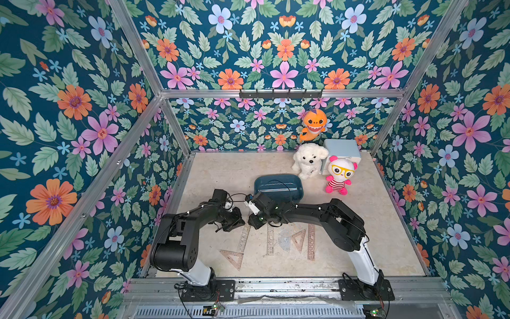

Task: Put the scattered rulers into the storage box
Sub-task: Adjust the ruler at the center of the board.

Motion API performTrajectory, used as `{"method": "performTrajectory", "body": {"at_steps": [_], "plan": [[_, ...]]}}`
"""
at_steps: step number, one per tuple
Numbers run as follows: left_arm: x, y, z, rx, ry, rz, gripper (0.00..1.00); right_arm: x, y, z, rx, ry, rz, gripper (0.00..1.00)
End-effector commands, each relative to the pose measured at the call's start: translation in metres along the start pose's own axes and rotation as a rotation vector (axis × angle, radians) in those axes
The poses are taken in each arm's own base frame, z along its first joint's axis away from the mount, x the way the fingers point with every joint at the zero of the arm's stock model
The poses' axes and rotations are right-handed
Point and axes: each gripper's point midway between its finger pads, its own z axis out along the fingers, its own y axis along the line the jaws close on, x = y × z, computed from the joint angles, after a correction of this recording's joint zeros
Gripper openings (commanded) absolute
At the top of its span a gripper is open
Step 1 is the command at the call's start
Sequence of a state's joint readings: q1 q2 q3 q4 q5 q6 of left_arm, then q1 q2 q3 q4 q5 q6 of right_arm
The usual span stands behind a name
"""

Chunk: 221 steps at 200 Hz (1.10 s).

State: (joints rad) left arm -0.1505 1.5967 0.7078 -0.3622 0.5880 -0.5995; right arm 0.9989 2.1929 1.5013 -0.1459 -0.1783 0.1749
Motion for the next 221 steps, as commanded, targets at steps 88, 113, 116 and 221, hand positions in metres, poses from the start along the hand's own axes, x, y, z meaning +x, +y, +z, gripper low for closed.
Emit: {"method": "performTrajectory", "body": {"at_steps": [88, 113, 116, 221], "plan": [[0.001, 0.034, -0.014, -0.159, -0.11, -0.085, 0.13, -0.016, 0.0, -0.015, -0.07, -0.012, 0.092, 0.26], [0.002, 0.03, -0.014, -0.118, -0.139, -0.092, 0.2, -0.013, 0.008, -0.023, -0.116, -0.03, 0.128, 0.21], [0.002, 0.029, -0.014, -0.112, -0.142, -0.093, 0.2, -0.012, 0.009, -0.023, -0.121, -0.031, 0.133, 0.2], [0.003, 0.023, 0.002, -0.045, -0.151, -0.093, 0.23, 0.009, 0.019, -0.018, -0.186, -0.011, 0.194, 0.08]]}}
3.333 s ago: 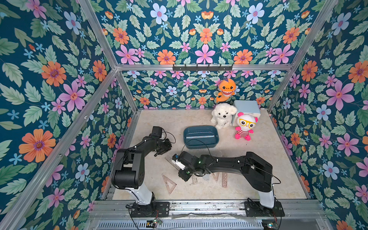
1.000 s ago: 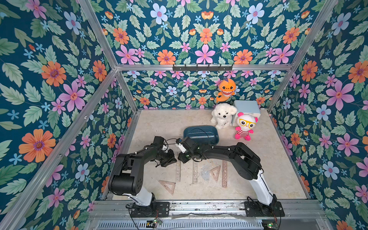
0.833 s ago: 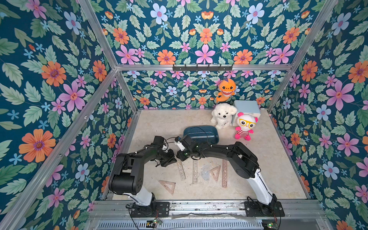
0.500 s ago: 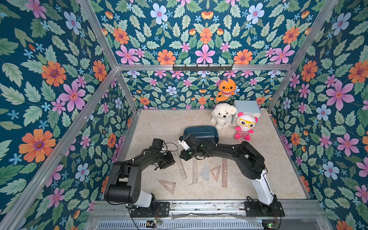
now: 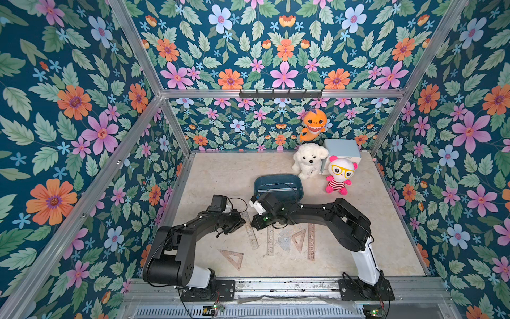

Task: Put the scattered rulers into the storage box
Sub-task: Adjust the ruler at the center of the board.

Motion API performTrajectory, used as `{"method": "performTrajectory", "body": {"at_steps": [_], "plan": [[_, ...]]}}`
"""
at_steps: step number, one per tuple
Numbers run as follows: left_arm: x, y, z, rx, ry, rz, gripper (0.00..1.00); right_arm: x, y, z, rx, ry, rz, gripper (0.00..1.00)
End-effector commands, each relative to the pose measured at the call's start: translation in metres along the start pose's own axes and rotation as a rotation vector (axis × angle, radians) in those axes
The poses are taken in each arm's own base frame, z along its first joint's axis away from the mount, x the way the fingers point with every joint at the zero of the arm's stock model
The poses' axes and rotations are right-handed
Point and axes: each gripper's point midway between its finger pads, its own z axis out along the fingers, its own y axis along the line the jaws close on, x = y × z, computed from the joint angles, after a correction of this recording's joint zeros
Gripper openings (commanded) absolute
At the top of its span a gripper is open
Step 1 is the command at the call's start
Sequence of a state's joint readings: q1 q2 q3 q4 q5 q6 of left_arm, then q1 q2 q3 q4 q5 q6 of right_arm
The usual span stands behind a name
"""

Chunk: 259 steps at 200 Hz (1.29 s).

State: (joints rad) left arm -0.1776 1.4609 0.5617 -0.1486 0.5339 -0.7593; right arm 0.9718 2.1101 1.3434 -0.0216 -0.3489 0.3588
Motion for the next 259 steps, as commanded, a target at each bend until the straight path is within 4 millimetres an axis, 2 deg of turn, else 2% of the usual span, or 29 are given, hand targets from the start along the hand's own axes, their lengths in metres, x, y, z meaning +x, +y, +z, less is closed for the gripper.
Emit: {"method": "performTrajectory", "body": {"at_steps": [1, 159, 175, 198, 224, 259], "plan": [[0.007, 0.029, 0.004, -0.118, 0.003, -0.044, 0.23, -0.006, 0.007, 0.0, -0.026, -0.018, 0.002, 0.08], [0.016, 0.043, 0.012, -0.152, 0.016, -0.065, 0.3, 0.035, -0.024, 0.022, 0.035, 0.075, 0.044, 0.04], [0.02, 0.041, 0.019, -0.149, 0.028, -0.058, 0.26, 0.037, -0.025, 0.023, 0.035, 0.078, 0.048, 0.04], [0.027, 0.04, 0.028, -0.15, 0.047, -0.051, 0.13, 0.037, -0.026, 0.024, 0.036, 0.079, 0.048, 0.03], [0.03, 0.042, 0.03, -0.161, 0.054, -0.037, 0.02, 0.039, -0.027, 0.025, 0.038, 0.083, 0.05, 0.03], [0.031, 0.045, 0.023, -0.189, 0.049, -0.02, 0.02, 0.041, -0.029, 0.025, 0.041, 0.086, 0.056, 0.03]]}}
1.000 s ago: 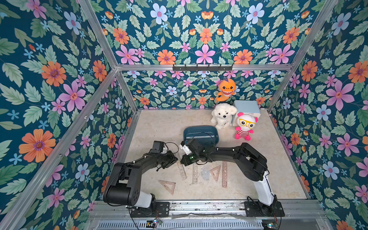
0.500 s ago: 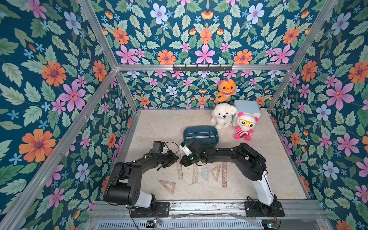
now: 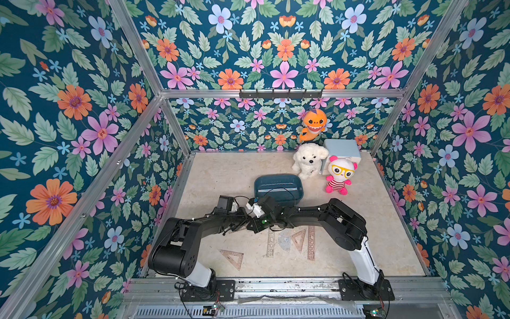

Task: Put the scattered rulers into the storage box
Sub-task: Adjust the ruler at the center of the board.

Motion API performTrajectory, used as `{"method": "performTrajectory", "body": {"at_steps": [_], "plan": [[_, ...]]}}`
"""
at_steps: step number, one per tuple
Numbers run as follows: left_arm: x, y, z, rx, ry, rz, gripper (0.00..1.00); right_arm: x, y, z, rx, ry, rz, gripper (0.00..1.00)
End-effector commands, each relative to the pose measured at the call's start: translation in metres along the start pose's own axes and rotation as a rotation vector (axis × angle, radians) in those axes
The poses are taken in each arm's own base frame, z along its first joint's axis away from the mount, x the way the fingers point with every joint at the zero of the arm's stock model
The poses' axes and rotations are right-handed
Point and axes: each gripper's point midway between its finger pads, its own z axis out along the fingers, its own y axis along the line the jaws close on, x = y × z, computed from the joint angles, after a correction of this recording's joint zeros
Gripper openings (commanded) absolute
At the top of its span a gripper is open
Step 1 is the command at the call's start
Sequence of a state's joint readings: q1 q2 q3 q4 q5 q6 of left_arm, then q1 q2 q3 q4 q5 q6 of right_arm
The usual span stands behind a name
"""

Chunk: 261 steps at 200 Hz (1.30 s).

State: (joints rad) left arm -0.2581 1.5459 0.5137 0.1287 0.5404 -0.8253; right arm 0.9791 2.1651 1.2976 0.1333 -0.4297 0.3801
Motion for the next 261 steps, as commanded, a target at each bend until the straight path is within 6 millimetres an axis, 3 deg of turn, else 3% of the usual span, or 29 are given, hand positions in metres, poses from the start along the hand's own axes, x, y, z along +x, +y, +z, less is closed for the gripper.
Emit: {"method": "performTrajectory", "body": {"at_steps": [1, 71, 104, 148, 196, 236, 261], "plan": [[0.035, 0.066, -0.011, -0.29, 0.089, -0.081, 0.02, 0.03, -0.035, 0.001, 0.14, 0.085, 0.064, 0.03], [0.037, 0.084, -0.033, -0.361, 0.08, -0.096, 0.1, 0.022, -0.036, -0.022, 0.186, 0.06, 0.043, 0.03], [0.044, 0.083, -0.032, -0.336, 0.087, -0.111, 0.12, 0.019, -0.037, -0.025, 0.189, 0.053, 0.042, 0.04], [0.047, 0.078, -0.038, -0.309, 0.078, -0.103, 0.25, 0.008, -0.031, -0.025, 0.176, 0.027, 0.049, 0.07], [0.066, 0.081, -0.033, -0.311, 0.129, -0.111, 0.24, 0.002, -0.04, -0.014, 0.199, 0.033, 0.054, 0.09], [0.067, 0.079, -0.032, -0.308, 0.136, -0.104, 0.24, -0.005, -0.043, -0.006, 0.2, 0.042, 0.046, 0.1], [0.062, 0.078, -0.034, -0.318, 0.119, -0.092, 0.24, -0.01, -0.039, -0.014, 0.193, 0.03, 0.044, 0.1]]}}
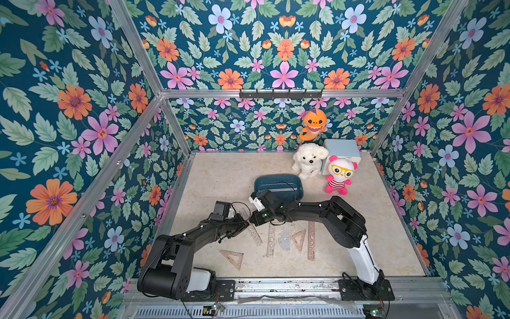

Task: Put the scattered rulers into the storage box
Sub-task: Adjust the ruler at the center of the board, then pick up the ruler from the center of the board.

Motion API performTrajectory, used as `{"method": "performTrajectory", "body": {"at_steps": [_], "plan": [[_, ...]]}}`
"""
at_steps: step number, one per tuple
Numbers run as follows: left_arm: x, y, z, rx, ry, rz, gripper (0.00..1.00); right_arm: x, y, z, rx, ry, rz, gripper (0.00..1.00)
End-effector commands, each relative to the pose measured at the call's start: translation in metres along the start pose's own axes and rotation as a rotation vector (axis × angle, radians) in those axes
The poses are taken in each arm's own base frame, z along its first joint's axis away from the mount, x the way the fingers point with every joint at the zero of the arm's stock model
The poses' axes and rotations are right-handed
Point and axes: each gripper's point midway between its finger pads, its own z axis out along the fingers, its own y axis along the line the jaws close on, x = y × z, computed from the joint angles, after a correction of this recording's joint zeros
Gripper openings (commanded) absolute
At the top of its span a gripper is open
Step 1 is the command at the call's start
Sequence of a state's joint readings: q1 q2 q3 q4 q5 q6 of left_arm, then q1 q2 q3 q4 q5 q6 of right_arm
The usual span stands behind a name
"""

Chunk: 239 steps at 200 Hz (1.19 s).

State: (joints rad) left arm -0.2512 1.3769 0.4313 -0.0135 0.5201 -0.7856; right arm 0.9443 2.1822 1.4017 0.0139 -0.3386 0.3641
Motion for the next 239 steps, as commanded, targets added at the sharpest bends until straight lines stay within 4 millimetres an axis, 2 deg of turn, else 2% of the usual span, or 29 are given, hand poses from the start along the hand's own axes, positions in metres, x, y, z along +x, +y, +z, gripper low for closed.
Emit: {"method": "performTrajectory", "body": {"at_steps": [1, 27, 55, 103, 168, 239], "plan": [[0.036, 0.06, -0.007, -0.266, 0.104, -0.1, 0.24, 0.019, -0.018, -0.004, 0.083, 0.066, 0.017, 0.1], [0.026, 0.06, -0.014, -0.294, 0.051, -0.088, 0.25, 0.004, -0.004, -0.025, 0.058, 0.015, 0.006, 0.1], [0.015, 0.058, -0.022, -0.303, -0.01, -0.082, 0.3, -0.005, 0.009, -0.033, 0.014, -0.012, 0.003, 0.1], [0.009, 0.054, -0.017, -0.288, -0.025, -0.086, 0.38, 0.004, 0.012, -0.024, -0.023, 0.015, 0.019, 0.08], [0.008, 0.056, -0.008, -0.283, -0.007, -0.095, 0.39, 0.016, 0.014, -0.018, -0.038, 0.038, 0.026, 0.06], [0.013, 0.062, -0.002, -0.286, 0.009, -0.108, 0.39, 0.031, 0.002, -0.008, -0.02, 0.075, 0.044, 0.05]]}}
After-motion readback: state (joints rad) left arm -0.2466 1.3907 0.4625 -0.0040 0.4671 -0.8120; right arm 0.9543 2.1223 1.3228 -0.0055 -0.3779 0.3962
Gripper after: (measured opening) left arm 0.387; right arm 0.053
